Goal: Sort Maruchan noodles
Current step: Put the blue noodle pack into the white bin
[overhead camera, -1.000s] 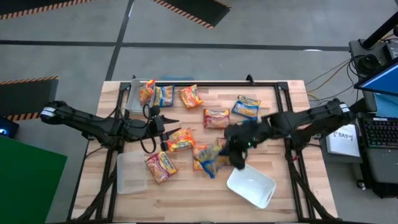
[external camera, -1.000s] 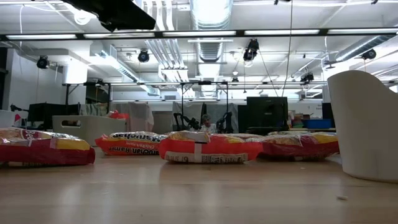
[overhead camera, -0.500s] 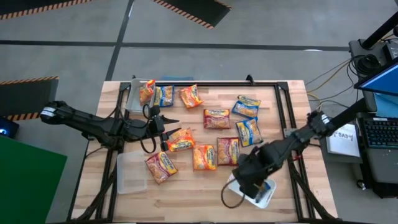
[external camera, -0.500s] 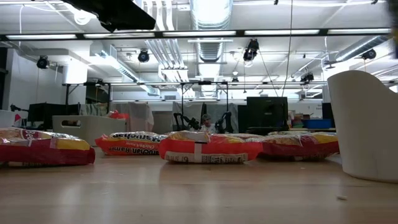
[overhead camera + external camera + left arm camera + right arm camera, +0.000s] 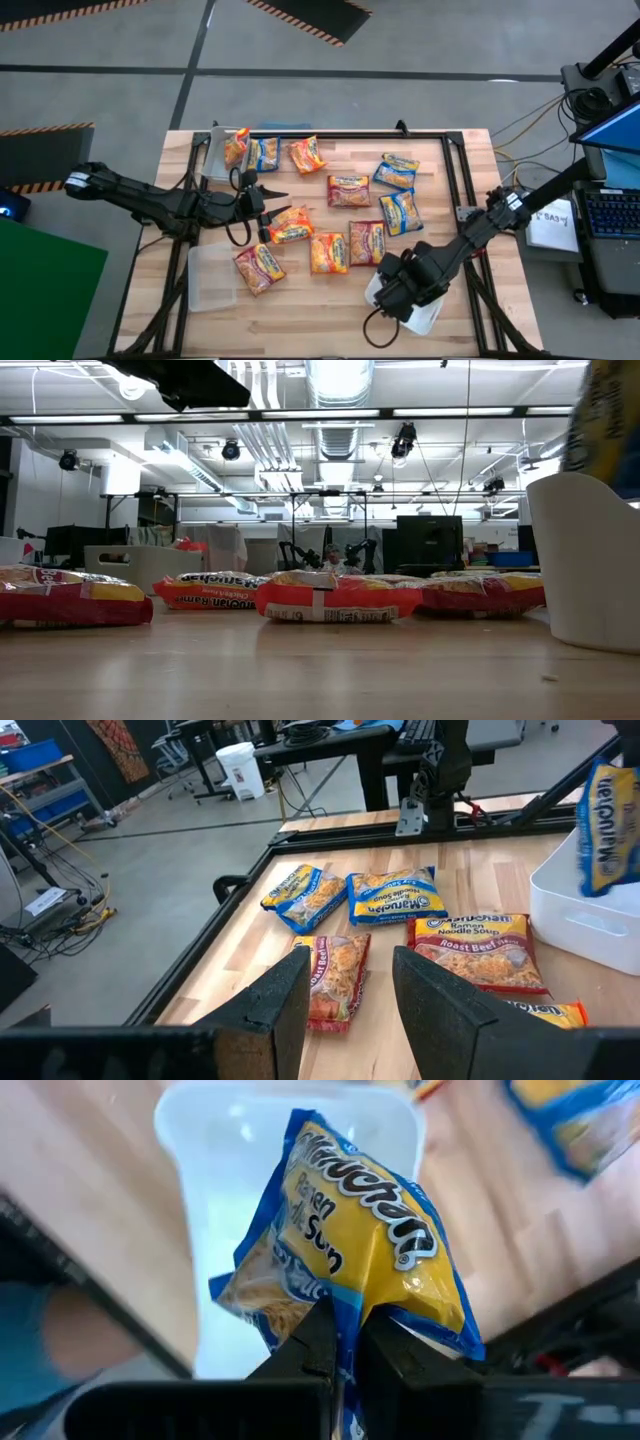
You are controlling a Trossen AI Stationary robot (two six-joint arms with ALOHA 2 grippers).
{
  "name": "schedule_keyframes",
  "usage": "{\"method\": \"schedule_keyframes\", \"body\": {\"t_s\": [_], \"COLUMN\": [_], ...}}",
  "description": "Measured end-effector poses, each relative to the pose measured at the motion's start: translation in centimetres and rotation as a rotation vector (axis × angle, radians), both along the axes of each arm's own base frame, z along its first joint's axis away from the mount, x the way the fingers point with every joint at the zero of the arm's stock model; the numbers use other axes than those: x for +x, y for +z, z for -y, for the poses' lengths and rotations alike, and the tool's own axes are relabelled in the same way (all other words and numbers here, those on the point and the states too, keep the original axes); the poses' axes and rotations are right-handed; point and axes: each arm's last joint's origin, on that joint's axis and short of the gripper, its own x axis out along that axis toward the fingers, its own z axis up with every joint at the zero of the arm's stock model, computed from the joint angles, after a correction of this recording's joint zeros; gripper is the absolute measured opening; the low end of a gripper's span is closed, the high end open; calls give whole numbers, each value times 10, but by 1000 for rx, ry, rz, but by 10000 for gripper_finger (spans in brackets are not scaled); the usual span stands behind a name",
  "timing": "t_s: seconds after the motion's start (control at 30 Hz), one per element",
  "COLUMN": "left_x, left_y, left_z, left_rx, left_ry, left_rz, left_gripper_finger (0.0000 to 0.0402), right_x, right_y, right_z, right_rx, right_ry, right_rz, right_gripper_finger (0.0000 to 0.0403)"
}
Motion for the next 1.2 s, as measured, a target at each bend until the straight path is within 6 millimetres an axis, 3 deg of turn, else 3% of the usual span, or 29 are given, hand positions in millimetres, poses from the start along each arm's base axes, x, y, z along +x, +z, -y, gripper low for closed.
{"method": "schedule_keyframes", "body": {"t_s": [0.4,0.77,1.2], "left_x": [0,0,0], "left_y": [0,0,0], "left_z": [0,0,0], "left_rx": [0,0,-1], "left_ry": [0,0,0], "left_rz": [2,2,2], "left_gripper_finger": [127,127,127], "right_x": [-1,-5,-1], "right_y": [-9,-36,-41], "right_z": [2,6,4], "right_rx": [-49,-125,-138], "right_ry": [97,182,235], "right_rz": [-11,-72,-10], "right_gripper_finger": [11,12,13]}}
